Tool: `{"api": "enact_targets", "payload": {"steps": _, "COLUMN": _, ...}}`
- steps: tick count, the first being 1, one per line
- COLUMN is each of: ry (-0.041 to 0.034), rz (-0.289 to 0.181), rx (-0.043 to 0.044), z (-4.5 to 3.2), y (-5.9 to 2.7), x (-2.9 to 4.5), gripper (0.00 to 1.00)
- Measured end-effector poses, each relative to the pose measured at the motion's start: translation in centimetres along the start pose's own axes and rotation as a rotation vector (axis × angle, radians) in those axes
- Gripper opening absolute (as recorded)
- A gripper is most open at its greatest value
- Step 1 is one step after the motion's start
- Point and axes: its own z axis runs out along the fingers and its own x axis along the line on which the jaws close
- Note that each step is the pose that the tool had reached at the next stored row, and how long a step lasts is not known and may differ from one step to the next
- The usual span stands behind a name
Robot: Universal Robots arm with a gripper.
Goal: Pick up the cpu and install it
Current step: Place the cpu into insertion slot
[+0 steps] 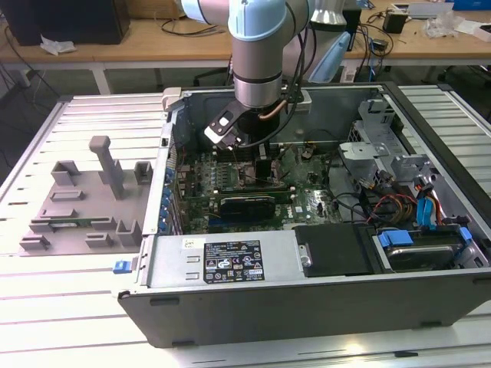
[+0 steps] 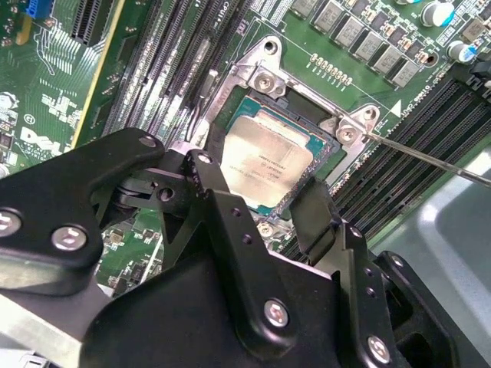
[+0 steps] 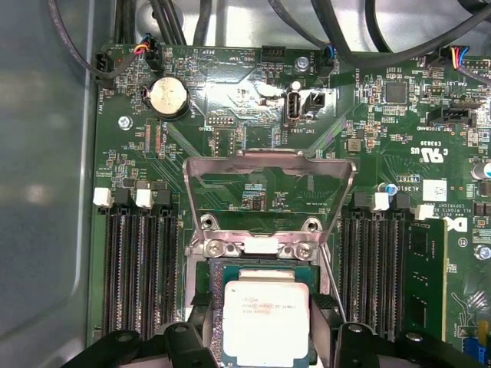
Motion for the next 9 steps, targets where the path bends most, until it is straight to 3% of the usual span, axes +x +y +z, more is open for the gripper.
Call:
{"api": "enact_targets", "payload": {"steps": 5, "ry": -0.0001, "rz": 0.0, "rx": 0.0001, "z": 0.0, "y": 0.0, "x": 0.01, "gripper": 0.62}}
{"api": "enact_targets", "payload": {"steps": 7, "ry": -0.0004, "rz": 0.0, "rx": 0.0003, "z": -0.01, "y": 0.0, "x": 0.01, "gripper": 0.53}}
{"api": "enact_targets", "payload": {"steps": 9, "ry": -0.0001, "rz": 0.0, "rx": 0.0, "z": 0.0, "y": 0.0, "x": 0.02, "gripper": 0.53}}
